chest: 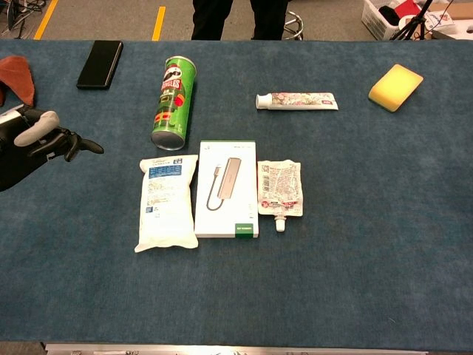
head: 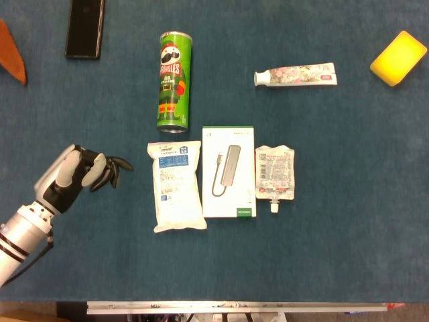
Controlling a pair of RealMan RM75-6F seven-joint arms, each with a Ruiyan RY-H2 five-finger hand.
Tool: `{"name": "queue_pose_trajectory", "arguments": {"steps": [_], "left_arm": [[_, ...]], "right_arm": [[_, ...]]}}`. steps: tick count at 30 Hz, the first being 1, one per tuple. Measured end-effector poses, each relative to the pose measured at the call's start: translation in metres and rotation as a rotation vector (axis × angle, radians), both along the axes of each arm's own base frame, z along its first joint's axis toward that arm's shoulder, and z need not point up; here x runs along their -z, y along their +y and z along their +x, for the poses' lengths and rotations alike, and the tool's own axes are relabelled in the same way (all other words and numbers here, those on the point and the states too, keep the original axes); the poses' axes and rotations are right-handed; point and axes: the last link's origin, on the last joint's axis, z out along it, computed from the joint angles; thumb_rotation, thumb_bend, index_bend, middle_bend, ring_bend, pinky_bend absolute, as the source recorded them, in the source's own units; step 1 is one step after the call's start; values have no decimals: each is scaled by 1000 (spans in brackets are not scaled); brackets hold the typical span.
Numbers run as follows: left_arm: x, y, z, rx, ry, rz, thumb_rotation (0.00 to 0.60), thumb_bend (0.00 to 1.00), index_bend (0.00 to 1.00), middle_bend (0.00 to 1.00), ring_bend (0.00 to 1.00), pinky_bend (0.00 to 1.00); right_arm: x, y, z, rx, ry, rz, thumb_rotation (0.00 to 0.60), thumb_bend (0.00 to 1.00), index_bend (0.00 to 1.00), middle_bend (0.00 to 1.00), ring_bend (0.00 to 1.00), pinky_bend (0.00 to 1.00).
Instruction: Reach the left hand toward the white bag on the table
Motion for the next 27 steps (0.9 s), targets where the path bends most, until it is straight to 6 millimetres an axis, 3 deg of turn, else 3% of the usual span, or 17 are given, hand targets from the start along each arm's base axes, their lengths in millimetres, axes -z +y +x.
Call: {"name": "queue_pose_trajectory", "arguments": {"steps": [9,27], "left_arm": [[-2,0,0,19,-86,-64,122,0,928,892,625,346],[2,-2,-2,25,-62,-81,125,0,935,899,633,359]], "right_arm": [[-1,0,0,4,-2,0,600,0,365,345,170,0],[-1,-1,-2,22,-14,7,600,0,365,345,170,0]]}}
